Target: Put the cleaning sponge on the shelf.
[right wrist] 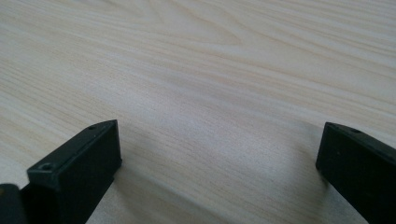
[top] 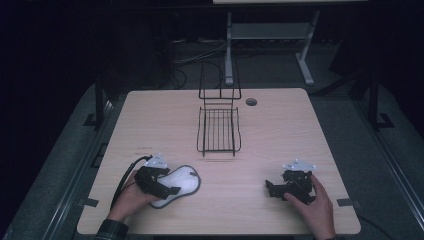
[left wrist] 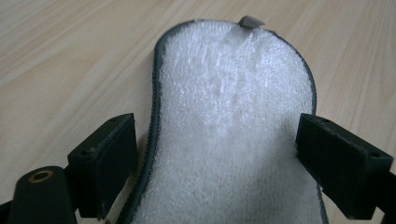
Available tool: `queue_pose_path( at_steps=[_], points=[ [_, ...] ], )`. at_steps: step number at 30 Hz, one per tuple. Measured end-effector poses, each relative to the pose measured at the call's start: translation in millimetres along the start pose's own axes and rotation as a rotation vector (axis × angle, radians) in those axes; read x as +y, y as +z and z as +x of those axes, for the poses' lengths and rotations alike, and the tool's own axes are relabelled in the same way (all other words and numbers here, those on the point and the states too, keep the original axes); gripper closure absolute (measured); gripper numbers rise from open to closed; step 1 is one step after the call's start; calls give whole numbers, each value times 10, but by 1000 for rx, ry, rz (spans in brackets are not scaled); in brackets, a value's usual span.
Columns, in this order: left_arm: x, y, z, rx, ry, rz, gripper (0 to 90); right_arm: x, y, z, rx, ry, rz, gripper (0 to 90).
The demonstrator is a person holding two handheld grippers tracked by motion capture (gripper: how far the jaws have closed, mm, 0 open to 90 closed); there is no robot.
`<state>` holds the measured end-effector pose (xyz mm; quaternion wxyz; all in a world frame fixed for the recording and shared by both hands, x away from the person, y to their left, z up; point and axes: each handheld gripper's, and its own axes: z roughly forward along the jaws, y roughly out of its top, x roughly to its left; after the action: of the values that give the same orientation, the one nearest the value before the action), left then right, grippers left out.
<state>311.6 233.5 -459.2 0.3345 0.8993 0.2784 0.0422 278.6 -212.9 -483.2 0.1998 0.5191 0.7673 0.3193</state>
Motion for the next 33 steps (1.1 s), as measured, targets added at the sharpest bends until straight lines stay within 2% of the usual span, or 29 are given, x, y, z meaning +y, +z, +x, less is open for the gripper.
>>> queue_pose_path(
  at_steps=[2,13,16,26,31,33],
  points=[
    [3,8,-6,2,14,5,126,0,0,0,0,0,0,0],
    [45,40,-58,3,25,47,140,-2,-1,4,0,5,2,0],
    [54,24,-63,-8,41,51,195,0,-1,1,-1,1,1,0],
    [77,-11,-64,-14,42,61,267,-1,0,3,-1,5,2,0],
    [88,-57,-71,-10,36,54,323,-2,-1,4,-2,6,2,0],
    [87,-98,-61,-9,34,32,365,-3,-1,4,-2,6,2,0]
  ],
)
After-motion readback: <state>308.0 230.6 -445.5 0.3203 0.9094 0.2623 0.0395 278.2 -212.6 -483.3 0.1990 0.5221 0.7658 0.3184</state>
